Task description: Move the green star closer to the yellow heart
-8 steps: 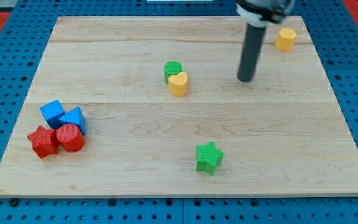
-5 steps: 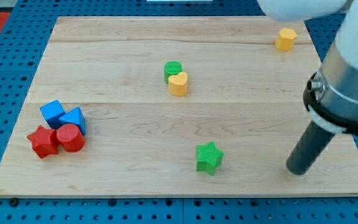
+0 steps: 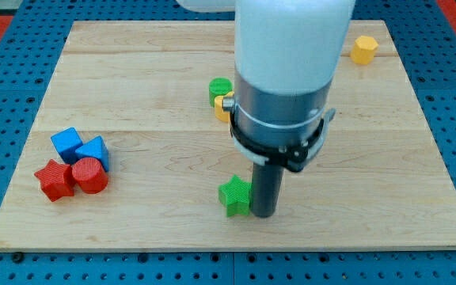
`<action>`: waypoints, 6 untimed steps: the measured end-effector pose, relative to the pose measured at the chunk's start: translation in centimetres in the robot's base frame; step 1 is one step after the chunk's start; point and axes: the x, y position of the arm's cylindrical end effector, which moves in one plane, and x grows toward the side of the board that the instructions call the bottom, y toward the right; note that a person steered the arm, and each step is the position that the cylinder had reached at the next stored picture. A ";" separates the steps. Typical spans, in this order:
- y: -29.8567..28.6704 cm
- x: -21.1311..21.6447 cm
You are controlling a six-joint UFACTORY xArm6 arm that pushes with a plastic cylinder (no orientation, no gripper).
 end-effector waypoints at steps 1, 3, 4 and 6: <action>-0.7 0.8; -6.0 -6.9; -7.2 -8.9; -11.7 -9.3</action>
